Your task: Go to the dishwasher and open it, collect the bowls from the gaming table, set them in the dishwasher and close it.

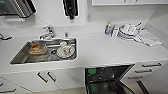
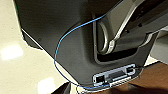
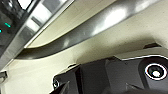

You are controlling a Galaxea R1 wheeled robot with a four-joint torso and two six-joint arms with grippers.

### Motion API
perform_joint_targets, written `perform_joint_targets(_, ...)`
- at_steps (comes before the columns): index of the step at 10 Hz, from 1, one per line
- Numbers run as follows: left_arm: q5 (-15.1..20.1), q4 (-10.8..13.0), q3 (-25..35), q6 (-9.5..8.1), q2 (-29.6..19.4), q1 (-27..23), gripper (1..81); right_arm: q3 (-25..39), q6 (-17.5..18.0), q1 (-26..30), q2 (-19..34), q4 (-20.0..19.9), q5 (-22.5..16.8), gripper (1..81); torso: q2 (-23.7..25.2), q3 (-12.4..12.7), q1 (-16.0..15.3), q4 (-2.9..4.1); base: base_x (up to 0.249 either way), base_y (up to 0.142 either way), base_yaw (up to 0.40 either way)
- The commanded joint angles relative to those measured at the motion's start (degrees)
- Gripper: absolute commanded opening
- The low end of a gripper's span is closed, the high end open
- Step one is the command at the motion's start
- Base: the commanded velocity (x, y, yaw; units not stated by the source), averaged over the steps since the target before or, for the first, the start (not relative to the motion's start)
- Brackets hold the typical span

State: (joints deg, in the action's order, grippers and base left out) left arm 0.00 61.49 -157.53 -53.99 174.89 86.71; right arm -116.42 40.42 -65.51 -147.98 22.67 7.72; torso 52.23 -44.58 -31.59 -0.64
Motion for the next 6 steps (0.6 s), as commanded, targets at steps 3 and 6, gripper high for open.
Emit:
perform_joint_targets(3, 3.0, 0.4, 0.2, 0.20, 0.0, 1.5, 81.1, 0.0, 10.8, 8.7, 3.6, -0.7, 8.9, 81.1, 0.0, 0.0, 0.0, 0.00, 0.000, 0.000, 0.000)
perform_joint_targets(6, 3.0, 0.4, 0.2, 0.20, 0.1, 1.5, 81.1, 9.3, 12.3, 14.1, 9.3, -0.6, 9.2, 81.1, 0.0, -0.1, 0.0, 0.00, 0.000, 0.000, 0.000)
